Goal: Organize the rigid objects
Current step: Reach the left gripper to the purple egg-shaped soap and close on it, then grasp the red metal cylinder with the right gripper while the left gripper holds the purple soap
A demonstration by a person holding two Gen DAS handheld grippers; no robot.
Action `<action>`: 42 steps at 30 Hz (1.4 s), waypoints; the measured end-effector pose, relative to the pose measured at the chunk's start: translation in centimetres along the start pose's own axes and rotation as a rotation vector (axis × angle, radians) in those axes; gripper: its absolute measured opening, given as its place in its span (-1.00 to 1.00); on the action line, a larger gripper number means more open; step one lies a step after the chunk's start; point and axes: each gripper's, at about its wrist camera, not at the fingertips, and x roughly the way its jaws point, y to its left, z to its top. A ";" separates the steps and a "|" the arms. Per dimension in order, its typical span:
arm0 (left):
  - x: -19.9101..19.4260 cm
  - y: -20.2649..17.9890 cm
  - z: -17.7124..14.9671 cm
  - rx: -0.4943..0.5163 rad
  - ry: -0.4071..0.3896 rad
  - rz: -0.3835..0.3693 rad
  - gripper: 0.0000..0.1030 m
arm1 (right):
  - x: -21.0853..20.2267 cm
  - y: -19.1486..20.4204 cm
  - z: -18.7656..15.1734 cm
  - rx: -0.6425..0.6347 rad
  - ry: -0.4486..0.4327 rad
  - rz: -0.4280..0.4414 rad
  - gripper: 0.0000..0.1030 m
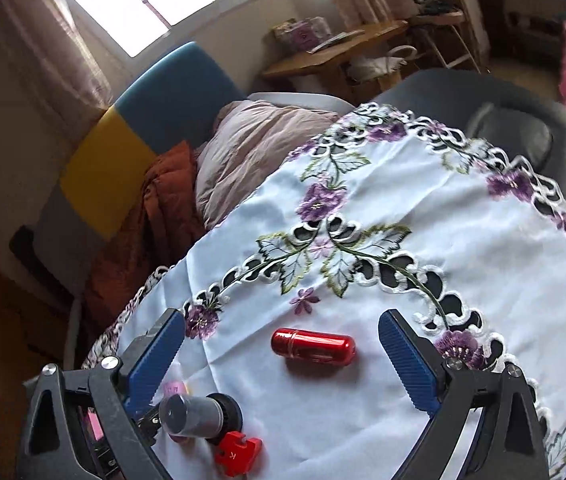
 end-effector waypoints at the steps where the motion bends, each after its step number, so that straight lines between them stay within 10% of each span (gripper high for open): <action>1: 0.3 -0.1 0.1 0.004 0.000 0.000 0.20 | 0.1 -0.2 0.0 0.011 0.006 0.001 0.91; 8: 1.3 0.1 -0.2 0.009 -0.002 -0.004 -0.17 | 0.6 0.0 0.0 0.000 0.024 -0.002 0.91; 27: -4.7 -1.2 -13.1 0.109 -0.079 0.074 -0.22 | 2.0 -1.7 -0.1 0.049 0.080 -0.082 0.91; 42: -4.7 -1.2 -14.4 0.139 -0.137 0.071 -0.22 | 5.7 -0.2 -1.3 -0.067 0.204 -0.198 0.96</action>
